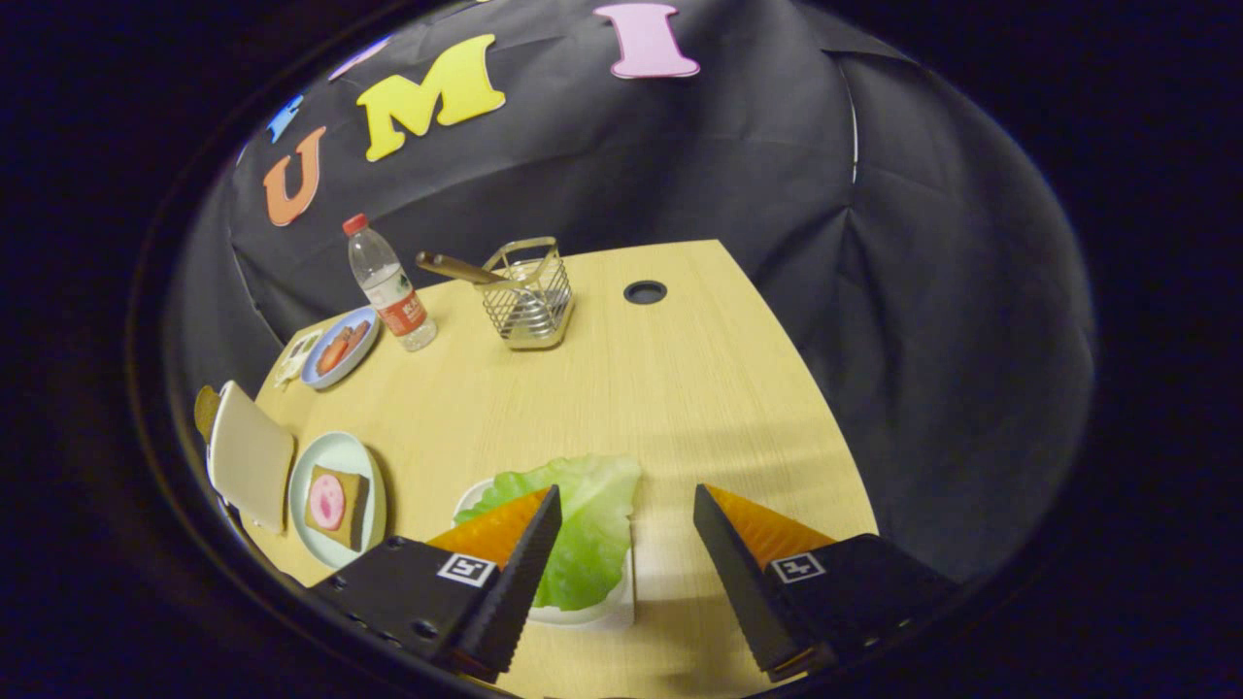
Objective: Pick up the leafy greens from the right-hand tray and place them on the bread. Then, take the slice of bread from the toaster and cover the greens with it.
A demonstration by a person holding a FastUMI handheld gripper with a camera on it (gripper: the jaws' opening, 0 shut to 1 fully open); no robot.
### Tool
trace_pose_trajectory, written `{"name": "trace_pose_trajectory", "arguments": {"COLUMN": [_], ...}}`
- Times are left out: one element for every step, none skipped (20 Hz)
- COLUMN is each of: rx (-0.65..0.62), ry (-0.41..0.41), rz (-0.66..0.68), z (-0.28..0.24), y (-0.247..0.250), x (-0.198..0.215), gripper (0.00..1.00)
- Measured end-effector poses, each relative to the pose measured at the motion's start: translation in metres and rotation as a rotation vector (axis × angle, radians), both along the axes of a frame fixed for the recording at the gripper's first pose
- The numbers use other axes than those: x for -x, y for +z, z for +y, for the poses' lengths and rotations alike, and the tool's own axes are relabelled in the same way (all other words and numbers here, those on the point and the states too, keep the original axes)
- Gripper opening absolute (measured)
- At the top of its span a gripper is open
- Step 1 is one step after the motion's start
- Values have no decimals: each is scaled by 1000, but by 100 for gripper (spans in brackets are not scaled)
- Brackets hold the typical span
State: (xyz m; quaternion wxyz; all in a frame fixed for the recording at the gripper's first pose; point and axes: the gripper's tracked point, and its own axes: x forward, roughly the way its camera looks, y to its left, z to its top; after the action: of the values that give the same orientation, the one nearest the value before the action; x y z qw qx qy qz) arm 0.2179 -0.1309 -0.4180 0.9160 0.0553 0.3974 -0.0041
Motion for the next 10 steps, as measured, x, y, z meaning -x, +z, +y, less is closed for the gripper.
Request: {"name": "trace_pose_trajectory", "arguments": {"rx": [-7,-8,-12,-13,-3,11,8,7,13,25], "ry": [2,5,15,25,27,20,15,13,16,21], "rz": [14,30,53,79,104,133,143,146,147,141], "z": [3,6,10,14,15,14,15,17,18,19], "y": [-5,-12,-19,-25,-31,-36,-37,-38,-38,-37], "x": [-3,-7,-8,-10,-11,-10,-10,-14,-13,-15], "gripper": [79,75,70,68,66,64,62,61,52,48]}}
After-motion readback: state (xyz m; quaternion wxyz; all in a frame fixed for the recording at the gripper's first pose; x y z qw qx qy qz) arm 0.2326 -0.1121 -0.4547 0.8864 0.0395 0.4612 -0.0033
